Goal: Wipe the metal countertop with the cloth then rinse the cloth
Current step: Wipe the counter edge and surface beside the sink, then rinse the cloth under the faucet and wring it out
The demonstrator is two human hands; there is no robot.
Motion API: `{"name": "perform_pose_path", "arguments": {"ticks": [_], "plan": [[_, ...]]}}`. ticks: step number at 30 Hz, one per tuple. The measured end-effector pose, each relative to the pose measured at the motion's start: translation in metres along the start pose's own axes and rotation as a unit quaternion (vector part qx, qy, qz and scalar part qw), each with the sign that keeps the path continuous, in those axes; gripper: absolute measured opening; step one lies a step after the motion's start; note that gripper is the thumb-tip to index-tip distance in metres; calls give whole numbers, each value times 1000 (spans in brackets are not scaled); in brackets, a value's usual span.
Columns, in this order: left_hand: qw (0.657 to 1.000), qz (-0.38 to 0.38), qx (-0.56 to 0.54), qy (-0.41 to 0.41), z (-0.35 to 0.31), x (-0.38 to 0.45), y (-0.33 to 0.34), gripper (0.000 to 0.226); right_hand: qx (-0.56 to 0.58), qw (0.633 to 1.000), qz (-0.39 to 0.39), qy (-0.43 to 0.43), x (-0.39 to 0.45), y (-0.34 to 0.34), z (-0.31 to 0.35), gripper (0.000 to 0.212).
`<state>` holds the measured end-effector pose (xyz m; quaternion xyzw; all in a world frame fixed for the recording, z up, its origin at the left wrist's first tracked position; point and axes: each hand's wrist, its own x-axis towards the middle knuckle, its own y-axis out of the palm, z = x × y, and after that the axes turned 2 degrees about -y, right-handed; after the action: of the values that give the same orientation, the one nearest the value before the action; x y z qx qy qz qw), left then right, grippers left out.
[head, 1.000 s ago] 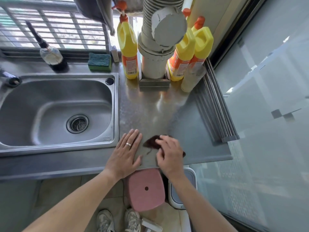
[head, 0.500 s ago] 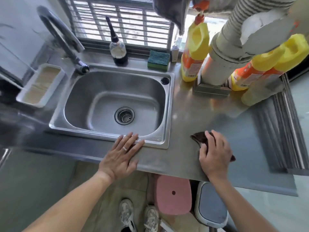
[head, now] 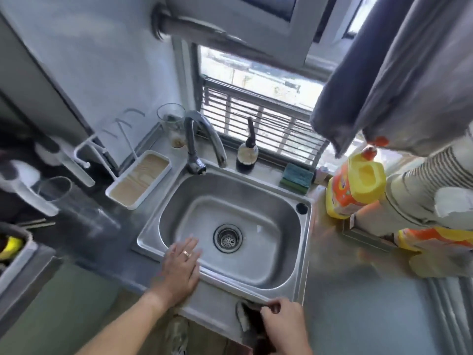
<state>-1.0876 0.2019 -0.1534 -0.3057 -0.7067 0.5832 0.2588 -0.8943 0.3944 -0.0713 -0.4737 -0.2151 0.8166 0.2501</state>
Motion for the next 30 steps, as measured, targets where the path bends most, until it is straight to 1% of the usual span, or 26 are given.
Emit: {"name": "perform_pose_path", "arguments": {"ticks": [1,3,5,7,8,11,13,15,17,19,21,22,25,27,29,30], "plan": [[999,-1,-9,-35,16,16,-8,46,-1,1000,30,-4,5,-3,23,9],[995,-6,-47,-92,41,55,-23,42,20,998,61,-28,20,-3,73,11],[979,-27,-128,-154,55,98,-36,36,87,992,71,-50,40,5,120,16],[946,-31,-237,-219,60,138,-46,27,185,979,64,-57,60,17,160,23],[926,-21,-288,-243,61,157,-48,26,229,971,53,-50,70,23,177,24],[856,35,-410,-314,63,205,-46,41,350,936,29,7,100,44,208,22],[813,65,-451,-362,66,226,-41,50,413,910,19,41,117,55,217,24],[792,69,-454,-401,67,236,-33,52,439,897,3,55,130,62,223,25],[787,50,-451,-417,66,240,-26,48,466,883,-14,54,140,65,227,24],[771,28,-475,-423,65,242,-21,41,486,872,-20,56,145,64,232,28],[743,15,-510,-434,64,244,-21,32,494,867,-23,54,148,61,235,38],[728,16,-524,-442,63,245,-21,30,496,867,-26,50,150,60,237,38],[671,21,-568,-477,59,252,-23,24,483,874,-48,27,156,57,237,20],[640,18,-591,-490,59,258,-24,25,436,898,-60,-20,159,56,236,10],[622,15,-600,-503,58,262,-23,30,390,916,-67,-67,162,56,234,5],[622,9,-596,-508,57,263,-22,30,374,921,-67,-85,163,57,232,4]]}}
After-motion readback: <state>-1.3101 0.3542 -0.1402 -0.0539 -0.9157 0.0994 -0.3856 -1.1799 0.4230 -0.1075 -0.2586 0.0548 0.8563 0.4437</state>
